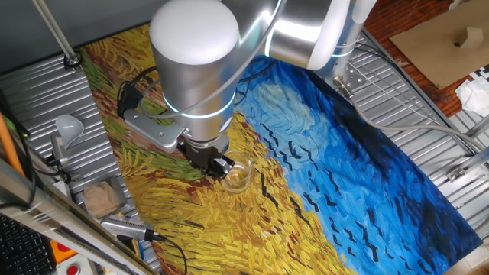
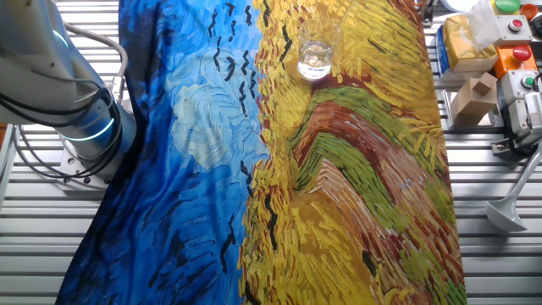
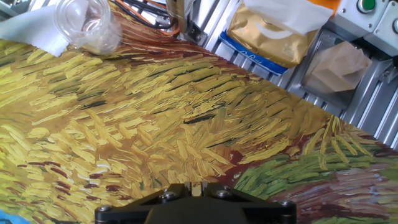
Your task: Stir the beaker with a glass rod
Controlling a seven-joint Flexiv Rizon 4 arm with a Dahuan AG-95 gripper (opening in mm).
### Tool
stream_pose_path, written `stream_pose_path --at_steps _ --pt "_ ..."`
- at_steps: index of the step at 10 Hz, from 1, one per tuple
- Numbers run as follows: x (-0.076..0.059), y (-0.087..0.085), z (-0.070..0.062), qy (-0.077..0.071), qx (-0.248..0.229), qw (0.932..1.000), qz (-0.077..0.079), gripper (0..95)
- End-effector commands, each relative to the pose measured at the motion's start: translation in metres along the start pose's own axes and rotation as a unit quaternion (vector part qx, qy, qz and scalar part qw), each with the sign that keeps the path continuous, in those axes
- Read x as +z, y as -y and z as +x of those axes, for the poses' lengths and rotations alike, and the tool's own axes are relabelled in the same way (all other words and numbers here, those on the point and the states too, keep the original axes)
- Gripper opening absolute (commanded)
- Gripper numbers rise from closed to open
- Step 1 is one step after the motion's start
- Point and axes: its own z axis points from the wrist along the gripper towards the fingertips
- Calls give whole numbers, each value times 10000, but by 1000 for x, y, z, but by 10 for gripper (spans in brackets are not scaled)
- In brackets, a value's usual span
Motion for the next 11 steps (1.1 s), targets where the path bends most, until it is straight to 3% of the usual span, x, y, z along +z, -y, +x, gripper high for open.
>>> stream_pose_path --at_steps 1,11 --pt "1 0 0 3 6 10000 -24 0" --pt "13 5 6 20 1 9999 -129 0"
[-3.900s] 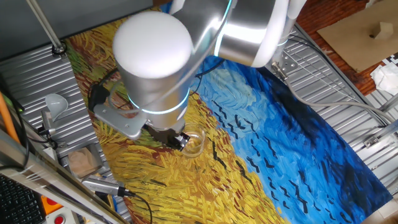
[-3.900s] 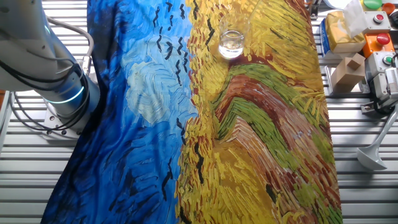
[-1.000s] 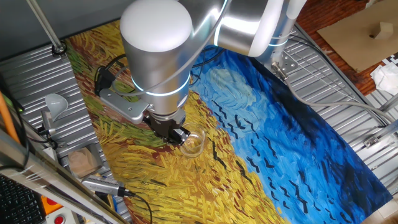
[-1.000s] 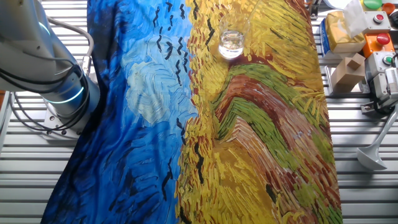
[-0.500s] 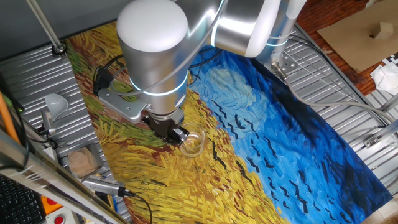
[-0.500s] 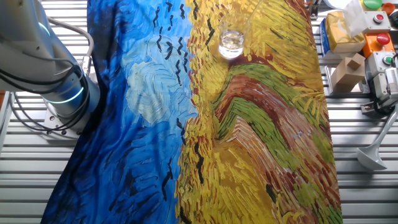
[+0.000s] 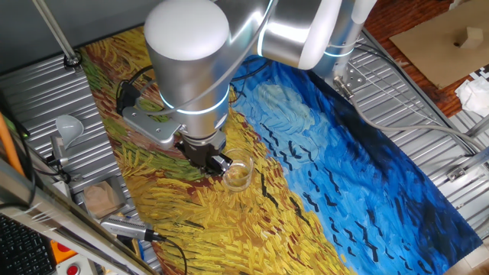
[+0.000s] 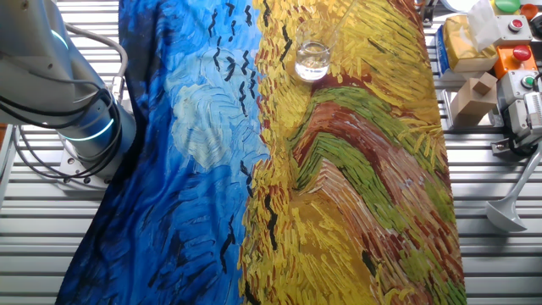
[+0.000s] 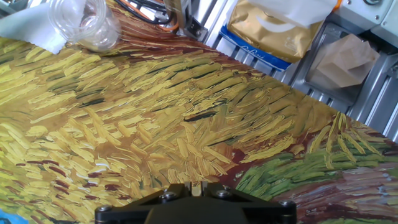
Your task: Stir the beaker with a glass rod
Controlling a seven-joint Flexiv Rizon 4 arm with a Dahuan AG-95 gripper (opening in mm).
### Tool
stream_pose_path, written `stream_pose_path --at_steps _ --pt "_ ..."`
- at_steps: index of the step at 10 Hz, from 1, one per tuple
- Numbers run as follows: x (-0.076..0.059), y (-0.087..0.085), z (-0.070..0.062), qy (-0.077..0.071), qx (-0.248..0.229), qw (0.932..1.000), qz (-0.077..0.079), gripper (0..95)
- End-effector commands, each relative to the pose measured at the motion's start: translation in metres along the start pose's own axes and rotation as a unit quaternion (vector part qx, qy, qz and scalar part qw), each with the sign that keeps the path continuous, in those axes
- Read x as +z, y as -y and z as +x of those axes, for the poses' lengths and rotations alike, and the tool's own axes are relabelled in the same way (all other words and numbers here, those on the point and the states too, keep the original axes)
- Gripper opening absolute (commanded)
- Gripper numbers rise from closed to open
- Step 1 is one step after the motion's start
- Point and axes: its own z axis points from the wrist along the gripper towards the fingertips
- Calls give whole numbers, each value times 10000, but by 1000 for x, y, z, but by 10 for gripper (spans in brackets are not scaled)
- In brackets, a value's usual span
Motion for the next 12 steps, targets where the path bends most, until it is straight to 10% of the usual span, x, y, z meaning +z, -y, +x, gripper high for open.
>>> stream_pose_path --at_steps 1,12 --pt "0 0 0 13 -3 10000 -20 0" --pt "0 0 0 82 36 9999 -84 0"
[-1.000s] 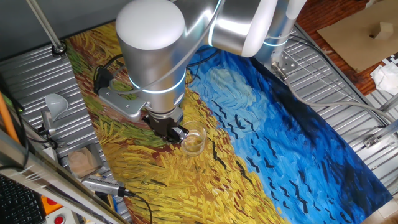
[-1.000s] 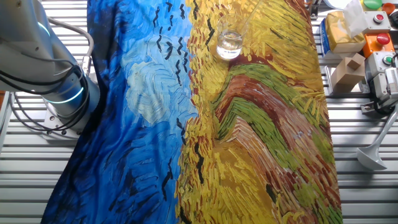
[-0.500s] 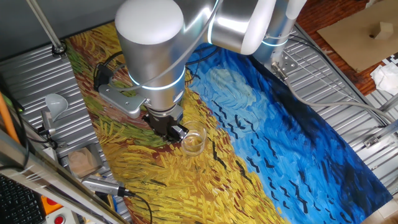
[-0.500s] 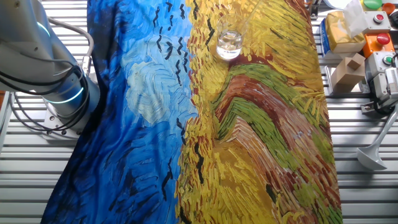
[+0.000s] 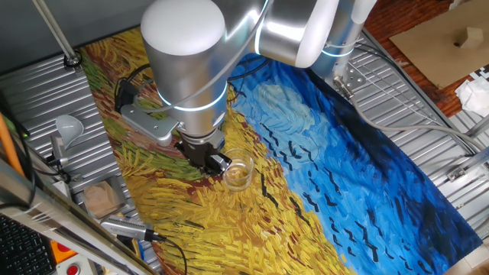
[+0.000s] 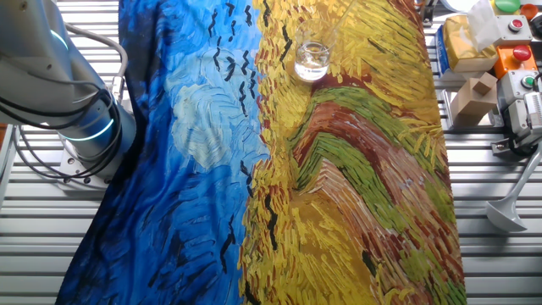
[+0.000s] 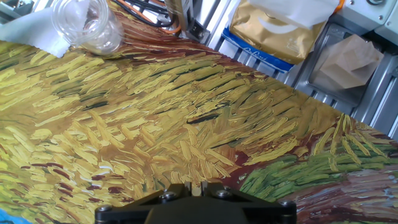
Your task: Stir the beaker with a glass rod
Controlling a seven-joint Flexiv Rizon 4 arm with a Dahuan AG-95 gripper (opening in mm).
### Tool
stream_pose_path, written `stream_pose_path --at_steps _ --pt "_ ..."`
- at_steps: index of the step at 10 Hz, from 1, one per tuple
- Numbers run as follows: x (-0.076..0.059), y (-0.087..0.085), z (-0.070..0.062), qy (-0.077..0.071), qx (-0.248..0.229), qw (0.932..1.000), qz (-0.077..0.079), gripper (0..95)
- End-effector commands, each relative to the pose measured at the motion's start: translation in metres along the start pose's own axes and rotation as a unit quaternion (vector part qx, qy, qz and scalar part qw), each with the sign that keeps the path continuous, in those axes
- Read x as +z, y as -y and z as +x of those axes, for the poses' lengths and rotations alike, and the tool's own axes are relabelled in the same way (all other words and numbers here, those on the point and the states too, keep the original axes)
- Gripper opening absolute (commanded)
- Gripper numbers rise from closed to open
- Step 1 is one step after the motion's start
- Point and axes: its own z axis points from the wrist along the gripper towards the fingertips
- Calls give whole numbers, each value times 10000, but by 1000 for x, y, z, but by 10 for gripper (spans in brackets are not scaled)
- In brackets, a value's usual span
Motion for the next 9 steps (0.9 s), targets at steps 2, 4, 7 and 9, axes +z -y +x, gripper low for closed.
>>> stream_pose_path --at_steps 2,4,7,9 --pt "0 0 0 16 8 10000 -3 0" --pt "0 -1 0 26 14 10000 2 0" --pt "1 -1 0 48 18 10000 -9 0" --pt "1 -1 0 57 30 10000 -7 0"
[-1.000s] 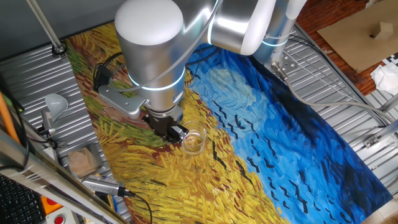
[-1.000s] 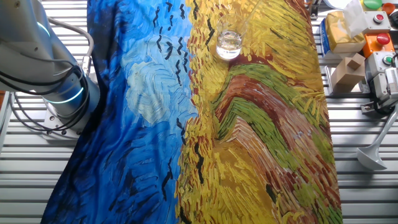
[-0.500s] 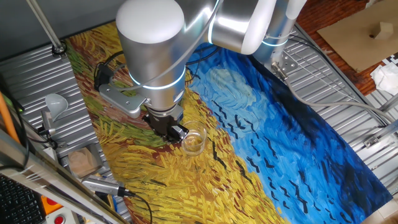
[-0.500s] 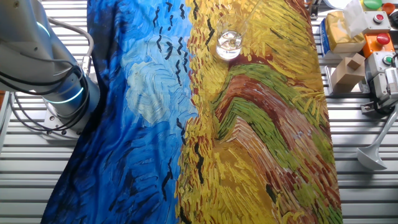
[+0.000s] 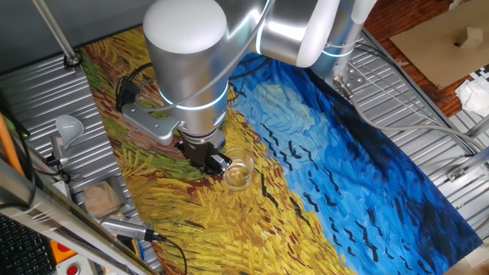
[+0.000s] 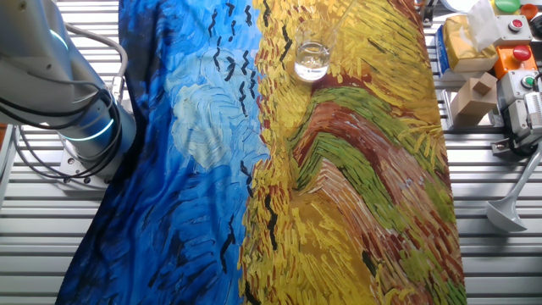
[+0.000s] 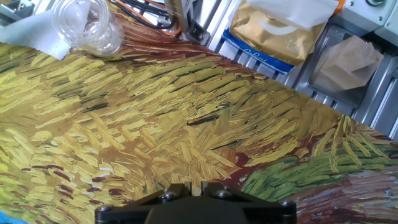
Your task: Stir the beaker with a glass rod
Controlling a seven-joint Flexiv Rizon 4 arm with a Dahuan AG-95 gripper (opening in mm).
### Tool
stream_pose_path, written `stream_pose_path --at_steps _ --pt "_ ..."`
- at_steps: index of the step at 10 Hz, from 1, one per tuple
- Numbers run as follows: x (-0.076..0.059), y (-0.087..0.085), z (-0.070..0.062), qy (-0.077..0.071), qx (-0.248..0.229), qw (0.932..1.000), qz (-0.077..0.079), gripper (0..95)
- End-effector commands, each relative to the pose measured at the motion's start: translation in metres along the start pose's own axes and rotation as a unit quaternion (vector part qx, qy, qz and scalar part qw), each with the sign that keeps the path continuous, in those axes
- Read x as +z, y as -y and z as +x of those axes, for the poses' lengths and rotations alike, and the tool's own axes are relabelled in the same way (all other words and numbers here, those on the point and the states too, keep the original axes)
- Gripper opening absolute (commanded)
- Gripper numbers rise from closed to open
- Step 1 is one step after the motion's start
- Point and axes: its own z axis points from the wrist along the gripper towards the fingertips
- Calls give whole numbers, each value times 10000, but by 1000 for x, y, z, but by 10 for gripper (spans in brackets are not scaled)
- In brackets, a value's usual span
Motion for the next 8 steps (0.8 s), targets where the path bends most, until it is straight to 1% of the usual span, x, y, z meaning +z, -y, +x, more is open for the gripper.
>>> stream_pose_path --at_steps 1,8 --pt "1 -1 -1 20 18 10000 4 0" --pt "4 -5 -4 60 81 9999 -2 0"
